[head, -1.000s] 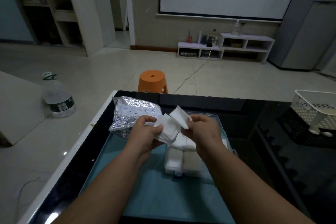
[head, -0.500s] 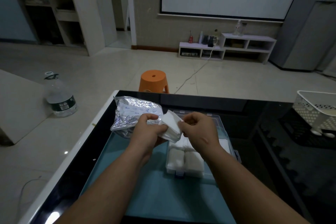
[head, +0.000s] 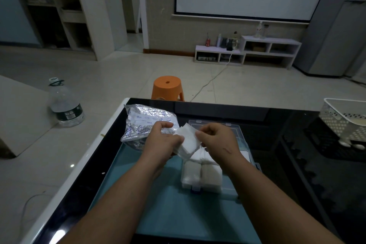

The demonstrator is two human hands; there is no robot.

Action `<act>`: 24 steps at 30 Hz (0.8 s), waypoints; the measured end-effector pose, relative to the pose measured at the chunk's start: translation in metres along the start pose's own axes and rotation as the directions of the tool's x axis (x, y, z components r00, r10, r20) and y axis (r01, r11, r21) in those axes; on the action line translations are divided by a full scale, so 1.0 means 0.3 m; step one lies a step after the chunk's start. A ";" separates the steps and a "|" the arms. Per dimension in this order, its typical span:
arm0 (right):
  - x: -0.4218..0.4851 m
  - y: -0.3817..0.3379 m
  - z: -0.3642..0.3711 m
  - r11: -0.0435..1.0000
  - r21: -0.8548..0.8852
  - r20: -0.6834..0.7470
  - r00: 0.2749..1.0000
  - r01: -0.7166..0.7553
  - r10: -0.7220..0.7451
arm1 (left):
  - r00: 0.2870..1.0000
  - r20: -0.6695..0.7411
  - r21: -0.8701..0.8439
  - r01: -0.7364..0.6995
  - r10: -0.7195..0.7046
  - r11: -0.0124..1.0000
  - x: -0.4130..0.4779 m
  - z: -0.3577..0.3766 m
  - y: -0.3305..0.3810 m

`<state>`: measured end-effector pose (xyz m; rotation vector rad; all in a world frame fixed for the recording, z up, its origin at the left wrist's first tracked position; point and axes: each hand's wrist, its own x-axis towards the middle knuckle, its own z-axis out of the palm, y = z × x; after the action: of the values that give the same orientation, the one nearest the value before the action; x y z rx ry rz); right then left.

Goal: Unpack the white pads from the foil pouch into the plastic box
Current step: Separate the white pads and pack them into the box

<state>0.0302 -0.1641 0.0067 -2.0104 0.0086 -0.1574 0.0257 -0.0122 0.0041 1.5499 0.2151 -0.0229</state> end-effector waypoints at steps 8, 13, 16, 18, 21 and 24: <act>-0.001 0.001 0.007 0.985 0.157 -0.153 0.984 -0.069 0.093 | 0.999 0.054 -0.071 0.005 -0.001 0.997 -0.012 0.011 0.002; 0.002 0.000 0.015 0.975 0.210 -0.264 0.955 -0.076 0.131 | 0.997 0.065 -0.114 0.041 -0.034 0.993 -0.004 0.005 0.002; 0.004 -0.001 -0.001 0.963 0.256 -0.304 0.938 -0.086 0.164 | 0.998 0.042 -0.132 0.056 -0.051 0.990 0.003 -0.002 -0.002; 0.003 -0.003 -0.009 0.966 0.247 -0.328 0.932 -0.070 0.151 | 0.998 0.025 -0.124 0.059 -0.056 0.991 0.006 -0.004 -0.004; -0.001 -0.019 -0.018 0.964 0.264 -0.344 0.932 -0.020 0.114 | 0.999 0.002 -0.104 0.053 -0.053 0.993 0.008 -0.003 -0.008; -0.007 -0.034 -0.020 0.948 0.319 -0.285 0.955 0.011 0.085 | 0.999 -0.021 -0.072 0.047 -0.048 0.996 0.009 -0.003 -0.013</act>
<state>0.0269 -0.1649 0.0180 -1.6476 0.2006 -0.4092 0.0276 -0.0110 -0.0002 1.4737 0.2685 -0.0345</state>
